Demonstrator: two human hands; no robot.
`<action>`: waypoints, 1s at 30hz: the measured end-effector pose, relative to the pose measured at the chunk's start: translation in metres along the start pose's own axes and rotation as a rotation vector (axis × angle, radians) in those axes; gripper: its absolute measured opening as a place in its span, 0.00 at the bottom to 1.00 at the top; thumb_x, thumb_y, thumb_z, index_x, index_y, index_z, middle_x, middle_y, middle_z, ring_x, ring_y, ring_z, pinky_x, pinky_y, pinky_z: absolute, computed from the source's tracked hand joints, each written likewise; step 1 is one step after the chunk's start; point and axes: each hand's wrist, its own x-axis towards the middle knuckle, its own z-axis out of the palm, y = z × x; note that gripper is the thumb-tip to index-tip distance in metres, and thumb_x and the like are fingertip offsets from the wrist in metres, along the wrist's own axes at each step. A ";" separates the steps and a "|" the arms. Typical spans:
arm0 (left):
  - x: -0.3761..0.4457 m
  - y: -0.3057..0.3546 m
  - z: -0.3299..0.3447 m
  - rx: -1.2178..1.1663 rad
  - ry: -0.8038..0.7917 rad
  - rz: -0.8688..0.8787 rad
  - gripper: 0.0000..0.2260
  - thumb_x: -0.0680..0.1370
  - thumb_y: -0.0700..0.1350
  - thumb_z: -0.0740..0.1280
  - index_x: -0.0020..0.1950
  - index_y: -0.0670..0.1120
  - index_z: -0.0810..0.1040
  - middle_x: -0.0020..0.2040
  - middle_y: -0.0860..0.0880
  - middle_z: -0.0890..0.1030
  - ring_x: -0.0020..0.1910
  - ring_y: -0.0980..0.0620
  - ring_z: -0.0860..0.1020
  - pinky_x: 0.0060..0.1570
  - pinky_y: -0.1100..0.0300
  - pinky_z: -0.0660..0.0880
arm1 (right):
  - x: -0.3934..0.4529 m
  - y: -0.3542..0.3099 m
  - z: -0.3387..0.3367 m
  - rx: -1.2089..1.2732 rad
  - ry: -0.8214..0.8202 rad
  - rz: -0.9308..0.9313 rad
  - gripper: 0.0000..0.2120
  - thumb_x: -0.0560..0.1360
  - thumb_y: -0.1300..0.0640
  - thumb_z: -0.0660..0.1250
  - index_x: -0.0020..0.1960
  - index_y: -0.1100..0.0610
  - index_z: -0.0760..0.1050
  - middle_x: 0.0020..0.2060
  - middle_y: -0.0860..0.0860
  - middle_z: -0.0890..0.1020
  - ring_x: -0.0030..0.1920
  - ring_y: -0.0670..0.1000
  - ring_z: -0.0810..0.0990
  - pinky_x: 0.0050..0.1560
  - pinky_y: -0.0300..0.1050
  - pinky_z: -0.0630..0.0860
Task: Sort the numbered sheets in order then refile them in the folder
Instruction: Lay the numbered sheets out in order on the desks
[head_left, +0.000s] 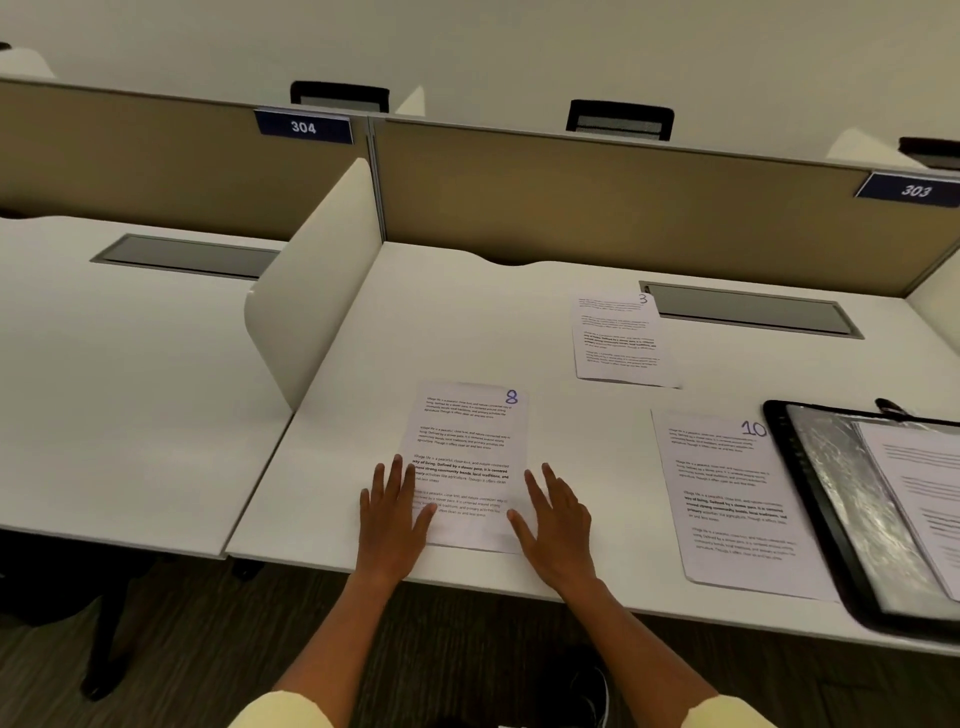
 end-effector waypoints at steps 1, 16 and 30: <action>0.003 0.004 0.002 -0.006 0.013 0.024 0.34 0.79 0.62 0.50 0.79 0.49 0.40 0.79 0.52 0.39 0.77 0.51 0.36 0.75 0.48 0.38 | -0.001 0.003 -0.002 -0.003 0.020 0.013 0.45 0.68 0.23 0.29 0.80 0.42 0.42 0.80 0.46 0.41 0.80 0.52 0.45 0.77 0.56 0.46; 0.022 0.131 0.054 0.080 -0.068 0.334 0.37 0.76 0.70 0.38 0.80 0.51 0.40 0.79 0.50 0.34 0.77 0.51 0.33 0.74 0.45 0.34 | -0.044 0.098 -0.056 -0.228 0.174 0.310 0.38 0.75 0.26 0.39 0.79 0.41 0.35 0.79 0.50 0.34 0.79 0.56 0.34 0.75 0.64 0.35; 0.023 0.295 0.122 0.077 -0.142 0.466 0.41 0.72 0.74 0.32 0.79 0.52 0.38 0.78 0.51 0.34 0.77 0.50 0.32 0.72 0.48 0.30 | -0.086 0.247 -0.123 -0.152 0.223 0.460 0.37 0.76 0.27 0.40 0.80 0.42 0.38 0.80 0.51 0.40 0.80 0.57 0.40 0.76 0.66 0.41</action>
